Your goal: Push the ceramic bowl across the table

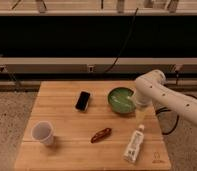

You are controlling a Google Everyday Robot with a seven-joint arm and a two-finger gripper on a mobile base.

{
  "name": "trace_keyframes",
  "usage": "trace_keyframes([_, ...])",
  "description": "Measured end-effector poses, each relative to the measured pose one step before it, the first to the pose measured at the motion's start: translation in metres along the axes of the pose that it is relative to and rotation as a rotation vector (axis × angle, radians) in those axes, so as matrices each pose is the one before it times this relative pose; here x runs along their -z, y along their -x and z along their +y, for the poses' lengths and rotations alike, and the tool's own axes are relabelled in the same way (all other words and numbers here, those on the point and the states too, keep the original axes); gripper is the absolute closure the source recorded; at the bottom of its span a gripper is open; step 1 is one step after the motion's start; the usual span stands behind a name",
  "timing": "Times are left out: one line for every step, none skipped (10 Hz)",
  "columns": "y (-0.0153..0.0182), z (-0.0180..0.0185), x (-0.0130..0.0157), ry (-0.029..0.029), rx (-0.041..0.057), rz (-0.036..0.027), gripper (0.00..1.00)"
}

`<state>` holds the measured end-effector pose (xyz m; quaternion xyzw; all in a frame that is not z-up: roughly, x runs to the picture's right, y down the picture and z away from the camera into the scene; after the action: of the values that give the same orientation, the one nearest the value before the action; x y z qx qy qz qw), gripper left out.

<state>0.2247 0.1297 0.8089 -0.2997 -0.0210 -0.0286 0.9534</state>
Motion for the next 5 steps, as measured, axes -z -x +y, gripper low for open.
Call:
trace_keyframes([0.00093,-0.00253,-0.00264,-0.00091,0.00535,-0.00033,0.2])
trace_keyframes([0.00144,-0.00305,-0.00253,-0.00094,0.00693,-0.00085,0.2])
trace_keyframes([0.00097,-0.00217,-0.00123,-0.0009,0.00451,-0.00066,0.2])
trace_keyframes([0.00268,-0.00298,-0.00208,0.00008,0.00791,-0.001,0.2])
trace_keyframes([0.00106,-0.0018,-0.00167,-0.00008,0.00505,-0.00117,0.2])
